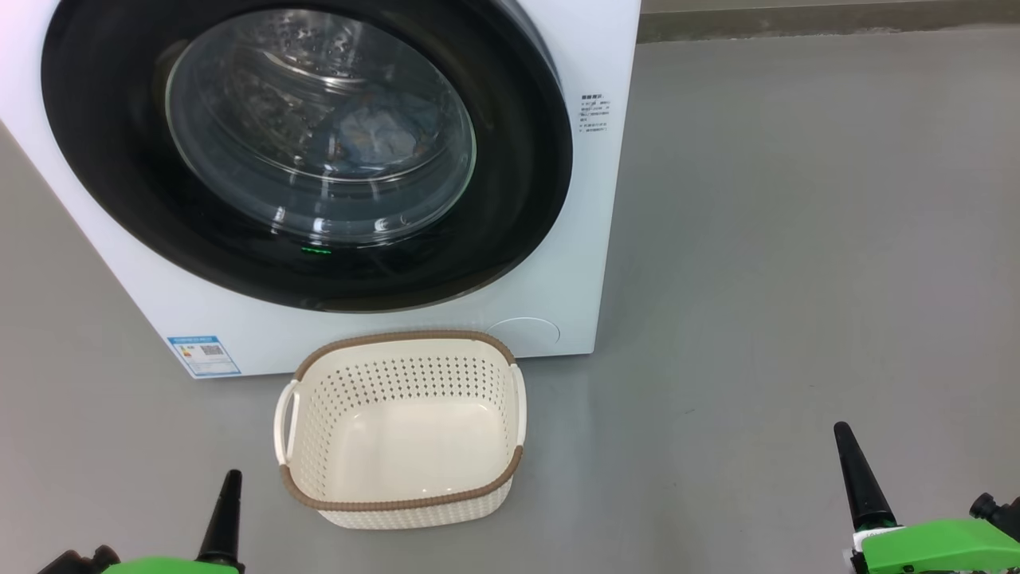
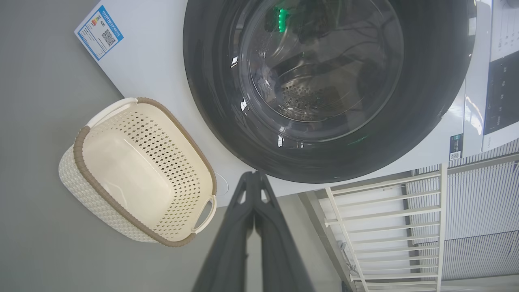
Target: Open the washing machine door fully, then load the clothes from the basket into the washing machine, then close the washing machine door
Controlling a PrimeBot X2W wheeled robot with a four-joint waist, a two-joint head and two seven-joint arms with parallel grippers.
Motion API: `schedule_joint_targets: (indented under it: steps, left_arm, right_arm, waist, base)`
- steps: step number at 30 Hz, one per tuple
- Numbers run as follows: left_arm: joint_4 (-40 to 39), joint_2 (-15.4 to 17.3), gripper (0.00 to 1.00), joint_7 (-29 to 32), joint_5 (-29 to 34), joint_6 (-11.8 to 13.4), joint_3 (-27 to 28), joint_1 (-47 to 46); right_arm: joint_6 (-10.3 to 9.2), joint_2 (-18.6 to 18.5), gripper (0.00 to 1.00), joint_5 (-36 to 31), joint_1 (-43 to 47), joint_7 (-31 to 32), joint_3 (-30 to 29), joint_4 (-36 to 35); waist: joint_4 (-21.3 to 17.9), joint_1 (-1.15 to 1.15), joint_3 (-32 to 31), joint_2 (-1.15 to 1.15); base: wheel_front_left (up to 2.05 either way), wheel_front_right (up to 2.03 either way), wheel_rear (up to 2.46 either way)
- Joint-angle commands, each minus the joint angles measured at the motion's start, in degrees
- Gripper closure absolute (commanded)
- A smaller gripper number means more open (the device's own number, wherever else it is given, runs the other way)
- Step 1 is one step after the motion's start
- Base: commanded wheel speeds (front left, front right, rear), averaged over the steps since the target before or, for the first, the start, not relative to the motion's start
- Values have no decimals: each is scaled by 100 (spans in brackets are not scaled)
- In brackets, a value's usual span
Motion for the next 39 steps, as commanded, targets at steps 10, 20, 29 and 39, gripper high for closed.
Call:
schedule_joint_targets:
  steps: [10,20,29,39]
  left_arm:
    - [-106,118,100,186,-657,-13,209,-302]
    - [-97,131,100,356,-1243,-14,262,-369]
    - [-87,144,100,528,-1833,-16,317,-437]
    - [-80,149,100,644,-2217,-16,357,-482]
  right_arm:
    - [-25,-83,100,733,-347,183,95,-40]
    - [-28,-87,100,1384,-427,355,87,42]
    - [-31,-91,100,2038,-508,529,78,125]
    - [-33,-88,100,2462,-561,649,65,179]
  waist:
    - [-15,0,-13,0]
    - [-31,0,-27,0]
    - [-47,0,-40,0]
    - [-58,0,-49,0]
  base:
    - [0,0,0]
    - [0,0,0]
    - [0,0,0]
    - [0,0,0]
